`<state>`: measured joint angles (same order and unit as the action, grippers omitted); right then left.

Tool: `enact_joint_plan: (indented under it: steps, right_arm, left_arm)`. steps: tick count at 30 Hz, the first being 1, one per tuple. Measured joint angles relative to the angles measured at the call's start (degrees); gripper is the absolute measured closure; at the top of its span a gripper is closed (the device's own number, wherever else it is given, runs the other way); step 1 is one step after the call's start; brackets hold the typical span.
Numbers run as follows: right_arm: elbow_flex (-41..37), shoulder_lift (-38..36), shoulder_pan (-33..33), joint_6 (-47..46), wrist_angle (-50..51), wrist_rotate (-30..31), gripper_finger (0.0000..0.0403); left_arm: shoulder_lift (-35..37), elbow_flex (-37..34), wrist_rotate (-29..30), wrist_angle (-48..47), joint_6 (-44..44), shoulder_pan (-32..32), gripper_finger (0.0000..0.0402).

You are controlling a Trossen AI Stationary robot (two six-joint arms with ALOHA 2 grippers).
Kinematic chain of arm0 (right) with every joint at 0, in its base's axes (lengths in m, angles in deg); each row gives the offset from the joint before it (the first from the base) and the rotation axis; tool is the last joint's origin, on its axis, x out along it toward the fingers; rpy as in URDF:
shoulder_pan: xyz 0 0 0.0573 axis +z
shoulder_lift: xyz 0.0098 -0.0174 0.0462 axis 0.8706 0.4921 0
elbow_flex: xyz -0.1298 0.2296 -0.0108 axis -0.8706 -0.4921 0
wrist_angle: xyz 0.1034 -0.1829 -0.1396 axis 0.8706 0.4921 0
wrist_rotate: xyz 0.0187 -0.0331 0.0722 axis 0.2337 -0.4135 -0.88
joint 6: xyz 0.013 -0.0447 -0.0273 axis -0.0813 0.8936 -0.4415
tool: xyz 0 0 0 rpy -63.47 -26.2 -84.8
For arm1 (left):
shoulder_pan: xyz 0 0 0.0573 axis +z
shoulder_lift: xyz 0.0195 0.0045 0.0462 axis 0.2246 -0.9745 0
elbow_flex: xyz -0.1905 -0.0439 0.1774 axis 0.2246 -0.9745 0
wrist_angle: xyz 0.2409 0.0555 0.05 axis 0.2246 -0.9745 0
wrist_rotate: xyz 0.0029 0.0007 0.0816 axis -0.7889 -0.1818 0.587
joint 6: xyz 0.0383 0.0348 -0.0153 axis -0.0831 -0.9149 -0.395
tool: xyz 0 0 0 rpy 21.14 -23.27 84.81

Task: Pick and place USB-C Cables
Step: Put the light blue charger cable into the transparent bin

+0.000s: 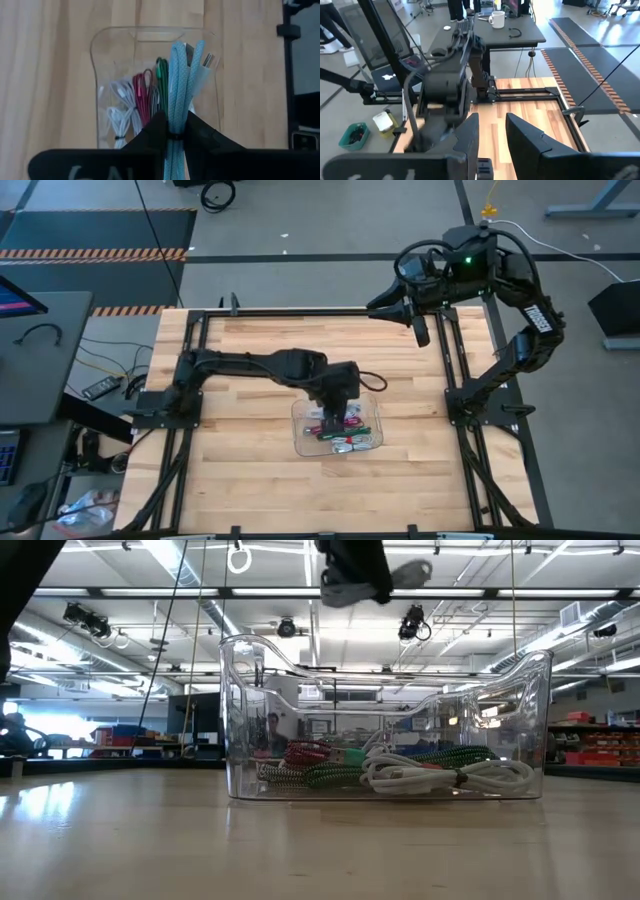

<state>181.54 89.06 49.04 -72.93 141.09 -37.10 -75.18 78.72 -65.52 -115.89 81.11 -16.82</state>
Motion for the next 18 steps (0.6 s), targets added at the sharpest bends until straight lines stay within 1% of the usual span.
enact_joint_plan:
  steps: [5, 10, 18]
  right_arm:
    - [0.0, 0.02, 0.04, -1.27, -0.29, -0.01, 0.03]
    - [0.0, 0.02, 0.07, -2.32, -0.44, -0.03, 0.03]
    - [0.0, 0.02, 0.11, -2.3, -0.54, -0.65, 0.03]
  left_arm:
    - [-4.04, 0.08, 0.02, -0.5, 0.16, -0.3, 0.036]
    - [-8.96, 0.0, 0.02, -2.52, -1.66, 0.19, 0.036]
    - [-12.88, -0.01, 0.2, -2.68, -1.91, 2.93, 0.036]
